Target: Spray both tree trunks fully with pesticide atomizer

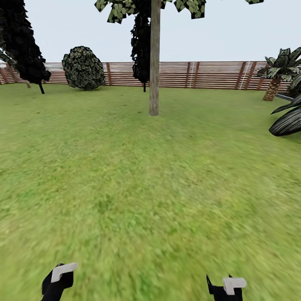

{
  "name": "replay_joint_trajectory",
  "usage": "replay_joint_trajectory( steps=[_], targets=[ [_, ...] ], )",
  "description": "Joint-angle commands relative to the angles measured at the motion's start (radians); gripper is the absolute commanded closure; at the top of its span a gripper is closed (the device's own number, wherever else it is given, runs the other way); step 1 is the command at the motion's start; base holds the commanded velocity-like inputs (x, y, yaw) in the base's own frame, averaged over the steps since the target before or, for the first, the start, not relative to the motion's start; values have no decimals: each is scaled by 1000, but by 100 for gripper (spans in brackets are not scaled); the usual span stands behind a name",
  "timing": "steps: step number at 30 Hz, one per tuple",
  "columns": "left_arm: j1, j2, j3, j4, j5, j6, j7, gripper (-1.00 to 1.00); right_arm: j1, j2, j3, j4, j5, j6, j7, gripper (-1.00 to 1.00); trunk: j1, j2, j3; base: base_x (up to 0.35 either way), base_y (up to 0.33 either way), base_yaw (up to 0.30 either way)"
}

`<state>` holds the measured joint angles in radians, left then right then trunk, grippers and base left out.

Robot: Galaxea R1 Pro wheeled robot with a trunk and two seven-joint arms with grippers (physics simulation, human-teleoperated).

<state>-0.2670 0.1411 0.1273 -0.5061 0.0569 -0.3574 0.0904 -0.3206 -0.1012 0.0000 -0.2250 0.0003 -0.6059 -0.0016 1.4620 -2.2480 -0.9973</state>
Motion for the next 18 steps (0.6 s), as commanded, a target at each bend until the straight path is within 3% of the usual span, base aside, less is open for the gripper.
replay_joint_trajectory(
  steps=[1,14,18],
  targets=[
    [0,0,0,0,0,0,0,100,0,0,0,0,0,0,0,-100,0,0,0,338,0,0],
    [0,1,0,6,0,-1,0,100,0,0,2,1,3,0,0,-100,0,0,0,339,0,0],
    [0,1,16,6,0,-1,-1,100,0,0,2,1,2,0,0,-100,0,0,0,339,0,0]
  ],
)
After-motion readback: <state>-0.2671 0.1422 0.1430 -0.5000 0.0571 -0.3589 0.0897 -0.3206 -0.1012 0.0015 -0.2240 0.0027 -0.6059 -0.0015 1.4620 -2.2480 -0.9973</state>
